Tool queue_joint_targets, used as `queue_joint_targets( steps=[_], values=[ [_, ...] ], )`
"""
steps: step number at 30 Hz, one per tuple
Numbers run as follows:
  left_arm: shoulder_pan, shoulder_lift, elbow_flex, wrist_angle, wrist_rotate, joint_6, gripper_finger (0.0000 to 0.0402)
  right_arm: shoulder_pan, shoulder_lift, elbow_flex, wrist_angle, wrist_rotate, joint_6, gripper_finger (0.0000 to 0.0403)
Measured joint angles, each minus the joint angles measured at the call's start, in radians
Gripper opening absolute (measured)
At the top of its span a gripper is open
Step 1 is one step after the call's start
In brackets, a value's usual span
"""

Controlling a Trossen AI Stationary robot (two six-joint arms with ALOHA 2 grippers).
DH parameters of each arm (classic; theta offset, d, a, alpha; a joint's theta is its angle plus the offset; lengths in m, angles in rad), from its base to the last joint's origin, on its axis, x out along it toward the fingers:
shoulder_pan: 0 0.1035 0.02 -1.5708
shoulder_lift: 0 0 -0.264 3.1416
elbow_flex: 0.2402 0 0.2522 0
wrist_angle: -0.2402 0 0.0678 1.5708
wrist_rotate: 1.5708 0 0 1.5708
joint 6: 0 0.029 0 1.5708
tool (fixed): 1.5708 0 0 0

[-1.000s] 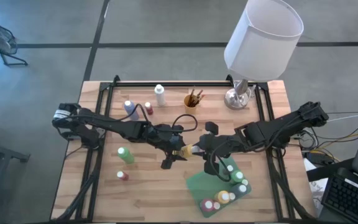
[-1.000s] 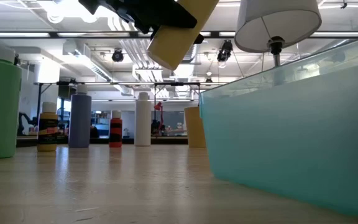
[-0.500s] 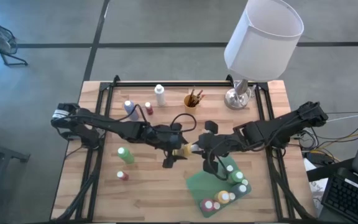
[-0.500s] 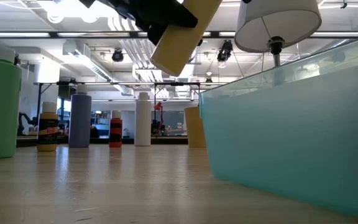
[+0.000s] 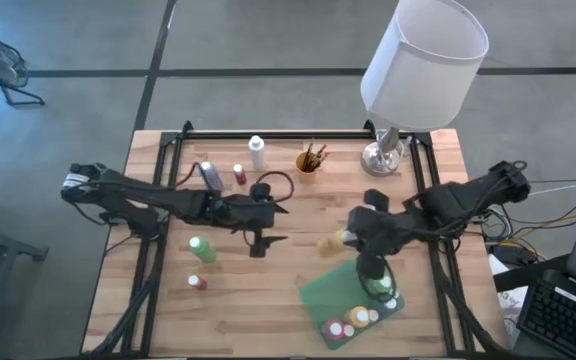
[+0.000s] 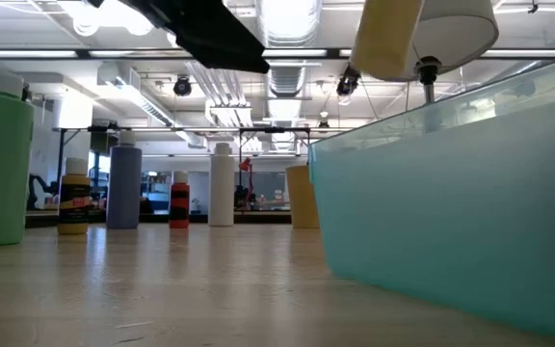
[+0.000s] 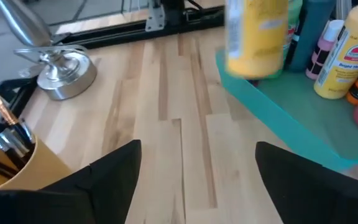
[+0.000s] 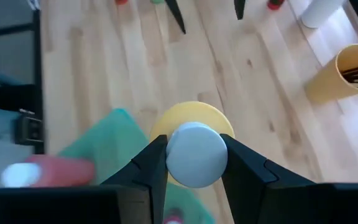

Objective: Pick & Place Paint Supplies
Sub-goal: Put the yellow paint bottle into the green bin

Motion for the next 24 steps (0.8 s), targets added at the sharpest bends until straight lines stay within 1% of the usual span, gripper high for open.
queue_joint_targets(
  steps=[5, 8, 12, 14, 18, 20, 24],
  values=[
    [0.001, -0.049, -0.090, 0.146, -0.001, 0.015, 0.0312, 0.109, -0.001, 0.050, -0.047, 0.045, 0.086, 0.0113],
    [0.003, -0.064, -0.116, 0.228, -0.002, 0.042, 0.0310, 0.139, 0.004, 0.045, -0.059, 0.042, 0.140, 0.0113],
    [0.007, -0.073, -0.148, 0.320, -0.008, 0.073, 0.0309, 0.151, 0.045, 0.036, -0.103, 0.047, 0.196, 0.0113],
    [0.010, -0.078, -0.182, 0.420, -0.008, 0.105, 0.0308, 0.152, 0.065, 0.036, -0.127, 0.024, 0.214, 0.0113],
    [0.039, -0.099, -0.258, 0.555, -0.006, 0.118, 0.0302, 0.149, 0.099, 0.037, -0.126, -0.044, 0.226, 0.0113],
    [0.055, -0.114, -0.278, 0.587, -0.005, 0.113, 0.0299, 0.149, 0.113, 0.037, -0.130, -0.055, 0.252, 0.0113],
    [0.076, -0.144, -0.291, 0.599, 0.003, 0.127, 0.0296, 0.150, 0.124, 0.037, -0.132, -0.058, 0.309, 0.0113]
  ],
)
